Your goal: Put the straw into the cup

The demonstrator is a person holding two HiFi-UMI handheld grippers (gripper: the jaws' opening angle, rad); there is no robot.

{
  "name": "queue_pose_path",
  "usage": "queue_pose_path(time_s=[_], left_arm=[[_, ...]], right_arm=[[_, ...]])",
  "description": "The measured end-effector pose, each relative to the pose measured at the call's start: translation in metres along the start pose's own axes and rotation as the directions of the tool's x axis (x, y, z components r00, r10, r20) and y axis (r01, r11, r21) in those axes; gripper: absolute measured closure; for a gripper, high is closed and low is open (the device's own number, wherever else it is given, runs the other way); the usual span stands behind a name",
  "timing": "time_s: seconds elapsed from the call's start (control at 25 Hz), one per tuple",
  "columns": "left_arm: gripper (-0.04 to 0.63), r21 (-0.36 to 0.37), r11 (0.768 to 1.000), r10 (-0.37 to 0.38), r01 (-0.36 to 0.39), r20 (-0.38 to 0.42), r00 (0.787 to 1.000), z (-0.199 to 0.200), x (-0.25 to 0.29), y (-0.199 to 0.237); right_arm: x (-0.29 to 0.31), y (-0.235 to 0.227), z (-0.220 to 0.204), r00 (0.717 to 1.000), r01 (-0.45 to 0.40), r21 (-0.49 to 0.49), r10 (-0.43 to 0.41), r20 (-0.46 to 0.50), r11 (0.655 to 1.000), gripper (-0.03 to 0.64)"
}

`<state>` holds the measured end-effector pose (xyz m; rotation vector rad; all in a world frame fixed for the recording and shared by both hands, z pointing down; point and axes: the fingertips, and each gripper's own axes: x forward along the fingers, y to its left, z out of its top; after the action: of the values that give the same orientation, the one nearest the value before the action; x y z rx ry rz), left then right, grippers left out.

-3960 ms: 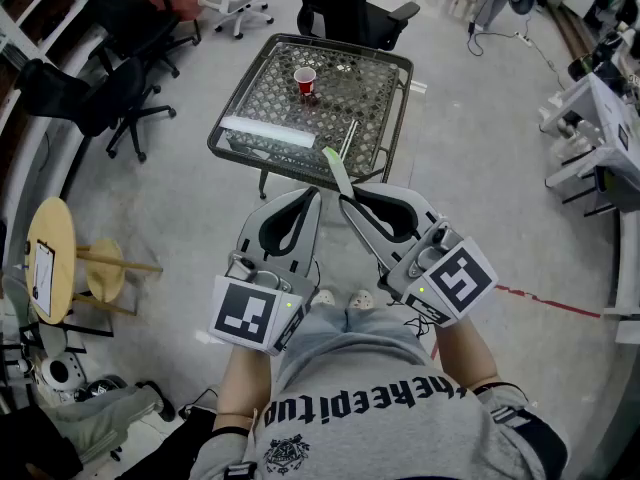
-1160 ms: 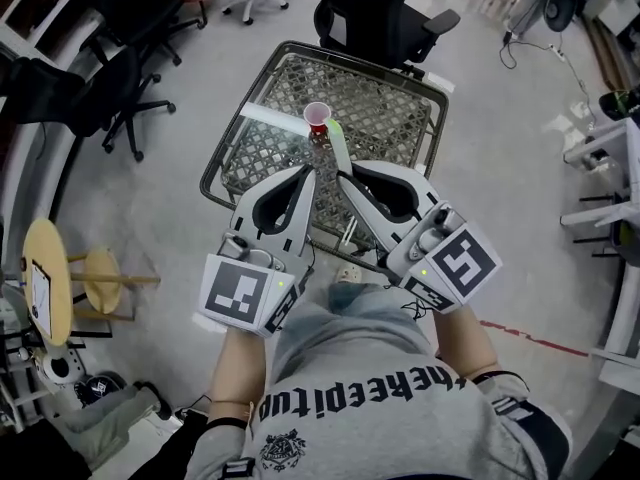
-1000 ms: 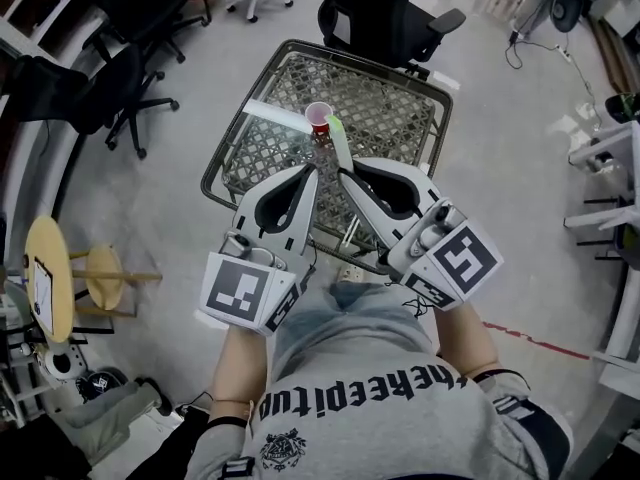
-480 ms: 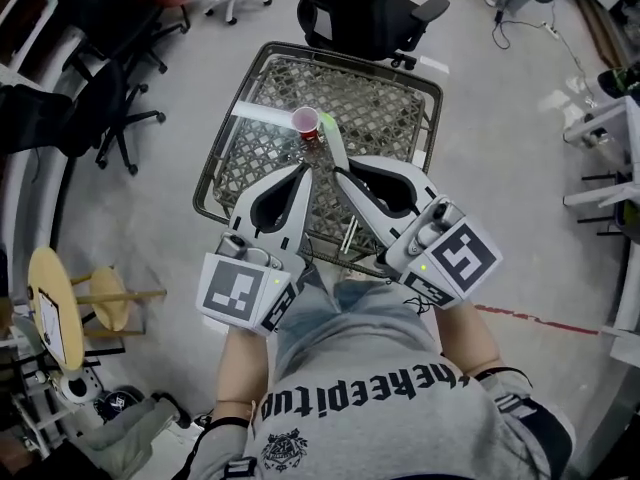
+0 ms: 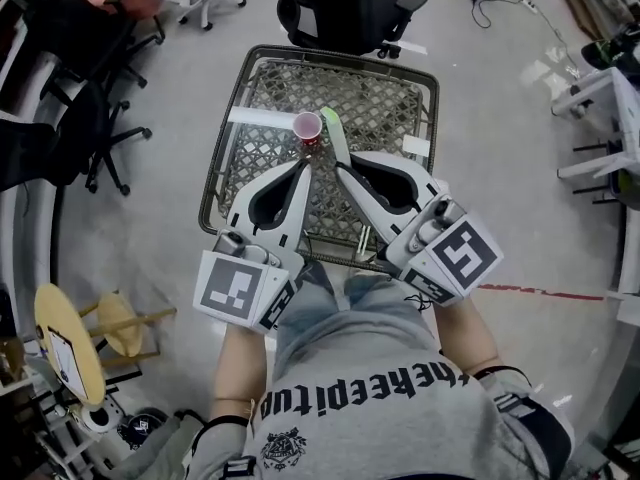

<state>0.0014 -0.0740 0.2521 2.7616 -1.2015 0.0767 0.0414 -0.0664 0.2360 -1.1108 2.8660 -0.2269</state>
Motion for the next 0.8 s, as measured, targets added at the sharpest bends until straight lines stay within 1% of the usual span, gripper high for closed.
queue_pose_path(time_s=[0.44,0.8], left_arm=[[0.578,-0.005,0.993,-0.119,0.118,-0.024,0.993,0.003,-0.007,0.044],[0.578,-0.014,0.977,-0.212,0.211,-0.042,0.976,0.0,-0.005,0.077]], right_arm=[[0.046,0.009,-0.004,0.993,0.119,0.012,-0.118,-0.006,0.993,0.561],[0.077,0.006,-0.011,0.975,0.221,0.021,-0.221,-0.008,0.975,0.561]])
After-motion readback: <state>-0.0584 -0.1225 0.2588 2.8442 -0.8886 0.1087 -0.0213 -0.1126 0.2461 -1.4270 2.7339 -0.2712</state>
